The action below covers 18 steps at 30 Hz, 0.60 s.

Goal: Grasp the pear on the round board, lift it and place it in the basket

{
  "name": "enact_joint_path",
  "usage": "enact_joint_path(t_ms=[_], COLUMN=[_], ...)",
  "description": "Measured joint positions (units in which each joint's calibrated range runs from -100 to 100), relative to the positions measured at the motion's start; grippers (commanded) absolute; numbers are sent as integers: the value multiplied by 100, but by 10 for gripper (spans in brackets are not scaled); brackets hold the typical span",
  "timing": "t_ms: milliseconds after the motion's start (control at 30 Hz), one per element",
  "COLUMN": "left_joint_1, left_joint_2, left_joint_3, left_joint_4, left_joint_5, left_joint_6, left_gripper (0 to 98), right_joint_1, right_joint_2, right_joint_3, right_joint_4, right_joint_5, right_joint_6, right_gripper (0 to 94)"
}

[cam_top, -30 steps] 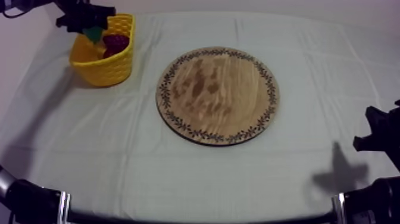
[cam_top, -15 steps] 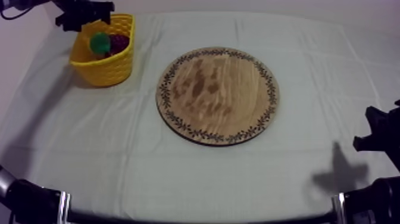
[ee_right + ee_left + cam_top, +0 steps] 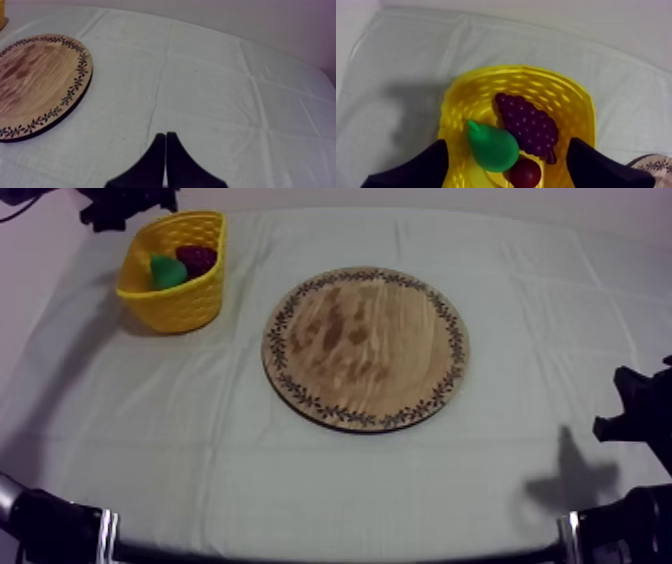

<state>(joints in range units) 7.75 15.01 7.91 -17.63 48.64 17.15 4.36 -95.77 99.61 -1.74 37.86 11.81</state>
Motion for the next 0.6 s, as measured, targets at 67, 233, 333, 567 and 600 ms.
enact_joint_path(t_ms=[67,233,333,567,600], left_joint_1=[-50,-146,-231,-346,-352], left_joint_2=[-243,-929,-1384,-2604,-2808], left_joint_3=[152,548,764,1493,1636], left_joint_4=[24,30,19,23,32], left_joint_5=[-174,-631,-938,-1630,-1711], left_joint_6=[-45,2,126,201,183], left_gripper=[705,545,417,98,81], right_joint_1=[0,0,0,0,0], right_joint_2=[0,0,0,0,0], right_joint_3=[0,0,0,0,0], right_joint_4=[0,0,0,0,0], right_joint_5=[-8,-8,-8,-8,-8], right_joint_6=[0,0,0,0,0], right_gripper=[5,5,5,5,5])
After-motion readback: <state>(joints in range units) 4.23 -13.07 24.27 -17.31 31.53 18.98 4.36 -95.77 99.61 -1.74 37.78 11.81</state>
